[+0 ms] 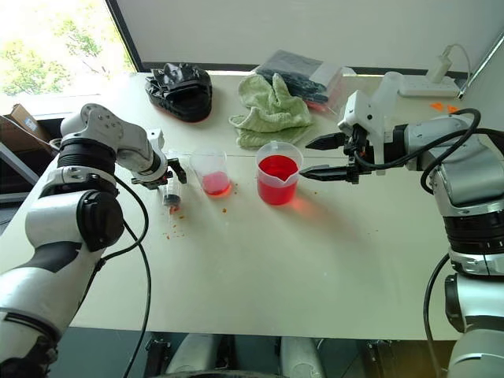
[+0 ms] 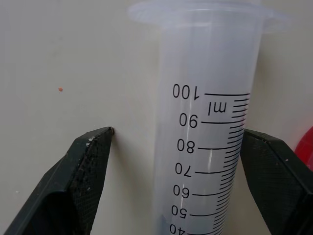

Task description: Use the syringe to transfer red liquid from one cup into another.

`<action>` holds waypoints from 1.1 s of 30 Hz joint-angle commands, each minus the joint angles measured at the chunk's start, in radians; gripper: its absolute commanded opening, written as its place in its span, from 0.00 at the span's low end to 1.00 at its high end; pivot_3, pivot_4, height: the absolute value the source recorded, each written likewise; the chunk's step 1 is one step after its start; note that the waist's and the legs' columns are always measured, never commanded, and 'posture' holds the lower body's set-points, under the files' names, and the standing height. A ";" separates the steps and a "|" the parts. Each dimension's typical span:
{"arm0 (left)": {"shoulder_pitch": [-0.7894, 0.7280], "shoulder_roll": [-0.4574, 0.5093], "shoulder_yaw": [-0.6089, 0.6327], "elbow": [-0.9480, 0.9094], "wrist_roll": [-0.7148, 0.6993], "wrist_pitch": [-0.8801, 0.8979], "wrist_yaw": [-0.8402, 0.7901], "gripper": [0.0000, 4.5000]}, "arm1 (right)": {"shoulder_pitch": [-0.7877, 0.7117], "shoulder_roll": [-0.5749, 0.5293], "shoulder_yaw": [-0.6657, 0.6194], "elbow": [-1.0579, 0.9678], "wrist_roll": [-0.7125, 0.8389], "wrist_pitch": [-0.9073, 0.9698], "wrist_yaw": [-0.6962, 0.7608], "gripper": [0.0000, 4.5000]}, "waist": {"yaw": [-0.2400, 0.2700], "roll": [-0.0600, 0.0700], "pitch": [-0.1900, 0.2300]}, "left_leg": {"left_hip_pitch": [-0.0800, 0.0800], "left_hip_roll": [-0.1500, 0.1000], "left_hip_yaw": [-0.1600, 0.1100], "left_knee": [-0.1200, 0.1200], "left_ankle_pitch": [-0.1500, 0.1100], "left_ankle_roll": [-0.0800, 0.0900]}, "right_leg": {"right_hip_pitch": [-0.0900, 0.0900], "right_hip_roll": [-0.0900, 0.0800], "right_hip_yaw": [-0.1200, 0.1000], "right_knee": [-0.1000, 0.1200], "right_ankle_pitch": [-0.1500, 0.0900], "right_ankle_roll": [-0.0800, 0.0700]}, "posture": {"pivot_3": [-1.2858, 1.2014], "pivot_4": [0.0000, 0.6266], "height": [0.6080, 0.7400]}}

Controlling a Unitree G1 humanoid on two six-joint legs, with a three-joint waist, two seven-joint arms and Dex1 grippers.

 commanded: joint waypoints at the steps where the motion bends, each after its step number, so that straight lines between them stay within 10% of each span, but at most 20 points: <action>1: 0.002 -0.027 0.051 0.004 0.028 0.004 -0.007 0.49 | -0.009 -0.018 -0.041 -0.030 0.017 0.000 -0.003 0.72 | 0.005 0.000 0.000 | 0.000 0.000 0.000 0.000 0.000 0.000 | 0.000 0.000 0.000 0.000 0.000 0.000 | 0.52 0.24 0.78; 4: 0.011 -0.029 0.088 0.006 0.054 0.001 0.006 0.32 | -0.009 -0.017 -0.039 -0.028 0.016 0.000 -0.005 0.72 | 0.012 0.000 0.000 | 0.000 -0.001 0.000 0.000 0.000 0.000 | 0.000 -0.001 0.000 0.000 0.000 0.000 | 0.52 0.24 0.78; 21: 0.067 -0.048 0.416 -0.511 0.060 0.139 -0.036 0.32 | 0.006 -0.018 -0.045 -0.032 0.016 -0.008 -0.018 0.72 | 0.017 -0.002 0.001 | -0.003 -0.001 0.000 0.001 0.000 0.000 | -0.002 -0.001 0.000 0.001 0.000 0.000 | 0.52 0.24 0.78; 33: 0.004 0.262 0.018 -0.635 -0.005 -0.129 -0.496 0.32 | 0.000 -0.010 -0.056 -0.021 0.008 -0.026 -0.038 0.72 | 0.006 -0.002 0.001 | -0.005 -0.001 -0.001 0.002 0.000 -0.001 | -0.004 0.000 0.000 0.001 0.000 0.000 | 0.52 0.24 0.78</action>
